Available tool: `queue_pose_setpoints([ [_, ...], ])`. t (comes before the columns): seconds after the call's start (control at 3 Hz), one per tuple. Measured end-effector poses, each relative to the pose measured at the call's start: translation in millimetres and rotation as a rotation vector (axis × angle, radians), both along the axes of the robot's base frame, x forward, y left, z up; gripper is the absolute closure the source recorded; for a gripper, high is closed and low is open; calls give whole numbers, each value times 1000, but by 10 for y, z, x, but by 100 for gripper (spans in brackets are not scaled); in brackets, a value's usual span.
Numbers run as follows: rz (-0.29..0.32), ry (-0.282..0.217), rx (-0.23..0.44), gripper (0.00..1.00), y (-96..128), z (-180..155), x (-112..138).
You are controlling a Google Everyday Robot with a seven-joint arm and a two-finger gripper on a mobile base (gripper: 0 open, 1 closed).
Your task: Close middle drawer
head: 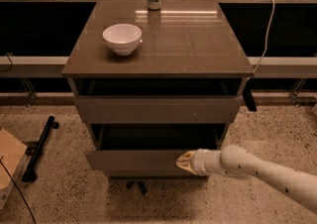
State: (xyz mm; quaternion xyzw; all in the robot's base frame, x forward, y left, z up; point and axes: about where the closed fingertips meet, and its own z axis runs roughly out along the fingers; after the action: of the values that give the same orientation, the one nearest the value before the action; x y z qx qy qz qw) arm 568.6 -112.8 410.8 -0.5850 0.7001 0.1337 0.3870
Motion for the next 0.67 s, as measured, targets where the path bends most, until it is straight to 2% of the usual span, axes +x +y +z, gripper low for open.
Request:
queue_pose_setpoints([
  [0.33, -3, -20, 10, 16, 18, 60, 132],
  [0.67, 0, -17, 10, 0, 37, 48, 119],
])
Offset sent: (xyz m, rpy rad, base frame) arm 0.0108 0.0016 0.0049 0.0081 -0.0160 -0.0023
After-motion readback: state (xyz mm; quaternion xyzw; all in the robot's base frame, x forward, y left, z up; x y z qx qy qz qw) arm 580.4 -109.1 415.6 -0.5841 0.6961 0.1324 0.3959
